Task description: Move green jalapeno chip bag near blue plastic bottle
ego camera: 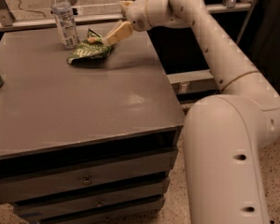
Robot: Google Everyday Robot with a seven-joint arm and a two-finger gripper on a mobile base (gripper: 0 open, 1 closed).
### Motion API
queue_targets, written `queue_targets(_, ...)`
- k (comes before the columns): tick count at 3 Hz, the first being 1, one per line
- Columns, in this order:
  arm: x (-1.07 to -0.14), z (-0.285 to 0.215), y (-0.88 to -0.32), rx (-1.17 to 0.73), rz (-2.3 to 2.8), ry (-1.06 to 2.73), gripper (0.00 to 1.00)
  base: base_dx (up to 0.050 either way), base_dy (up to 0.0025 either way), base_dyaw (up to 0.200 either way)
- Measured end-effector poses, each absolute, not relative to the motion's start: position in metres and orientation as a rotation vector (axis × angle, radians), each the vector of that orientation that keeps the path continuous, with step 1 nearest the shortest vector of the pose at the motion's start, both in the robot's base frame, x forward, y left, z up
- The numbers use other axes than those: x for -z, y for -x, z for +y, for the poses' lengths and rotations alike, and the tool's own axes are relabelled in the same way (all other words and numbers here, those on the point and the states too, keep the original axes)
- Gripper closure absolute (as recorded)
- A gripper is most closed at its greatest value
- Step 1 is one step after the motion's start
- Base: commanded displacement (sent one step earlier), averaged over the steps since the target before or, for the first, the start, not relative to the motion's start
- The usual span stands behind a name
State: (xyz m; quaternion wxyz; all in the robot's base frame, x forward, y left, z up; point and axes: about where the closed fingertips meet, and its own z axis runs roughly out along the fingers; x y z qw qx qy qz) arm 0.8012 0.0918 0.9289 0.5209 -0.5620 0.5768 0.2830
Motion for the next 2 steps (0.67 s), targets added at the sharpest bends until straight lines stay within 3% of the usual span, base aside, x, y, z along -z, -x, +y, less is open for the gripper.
queue_targets(1,-0.941,0.021,-0.777,-0.639,1.364,1.306,0.00,0.000,0.00000,0.000)
queue_targets(2,-0.937,-0.005,-0.774,-0.620,1.384,1.286,0.00,0.000,0.00000,0.000)
